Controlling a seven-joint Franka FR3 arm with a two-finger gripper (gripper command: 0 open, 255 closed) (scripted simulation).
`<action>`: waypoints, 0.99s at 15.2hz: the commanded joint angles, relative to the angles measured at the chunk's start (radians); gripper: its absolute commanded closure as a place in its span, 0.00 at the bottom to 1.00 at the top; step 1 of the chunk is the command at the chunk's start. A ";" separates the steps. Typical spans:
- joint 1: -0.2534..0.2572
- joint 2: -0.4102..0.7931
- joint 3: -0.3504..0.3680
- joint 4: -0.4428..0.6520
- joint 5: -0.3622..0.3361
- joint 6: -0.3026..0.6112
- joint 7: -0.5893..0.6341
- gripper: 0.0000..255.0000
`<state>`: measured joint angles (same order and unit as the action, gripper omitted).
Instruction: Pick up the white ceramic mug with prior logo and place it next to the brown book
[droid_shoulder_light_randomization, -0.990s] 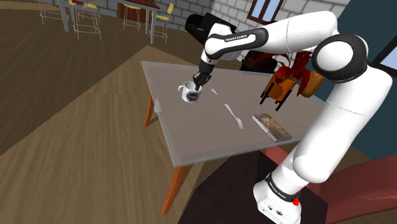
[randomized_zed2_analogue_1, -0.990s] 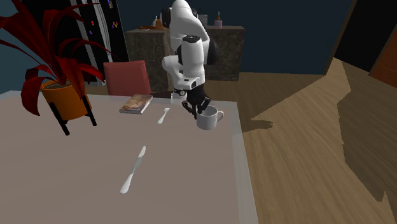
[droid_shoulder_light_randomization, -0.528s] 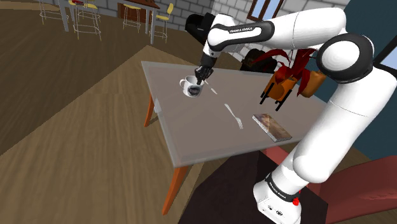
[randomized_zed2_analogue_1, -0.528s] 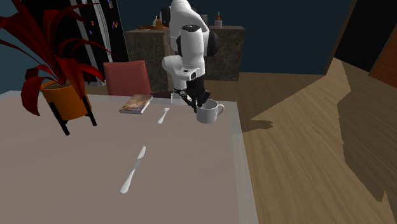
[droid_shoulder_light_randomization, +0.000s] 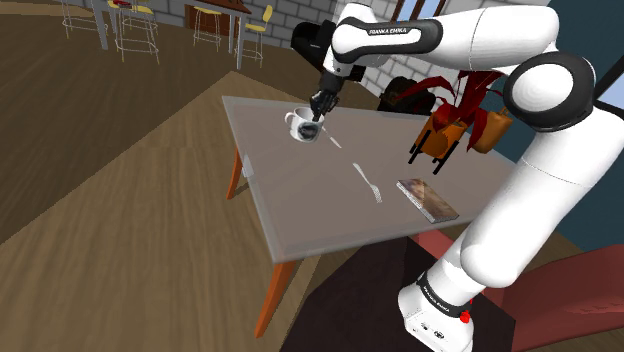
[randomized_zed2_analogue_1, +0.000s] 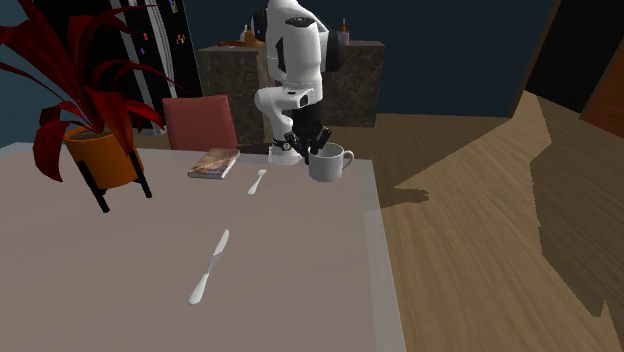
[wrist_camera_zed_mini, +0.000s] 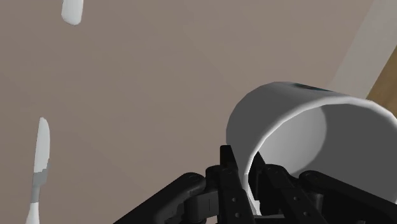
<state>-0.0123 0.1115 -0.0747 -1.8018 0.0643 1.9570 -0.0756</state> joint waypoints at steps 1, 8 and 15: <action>0.000 -0.003 0.000 0.022 -0.001 -0.026 0.001 1.00; -0.059 -0.134 -0.054 -0.129 -0.007 -0.010 -0.111 1.00; -0.129 -0.250 -0.132 -0.256 -0.029 -0.005 -0.250 1.00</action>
<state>-0.1313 -0.1217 -0.1946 -2.0403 0.0388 1.9514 -0.3040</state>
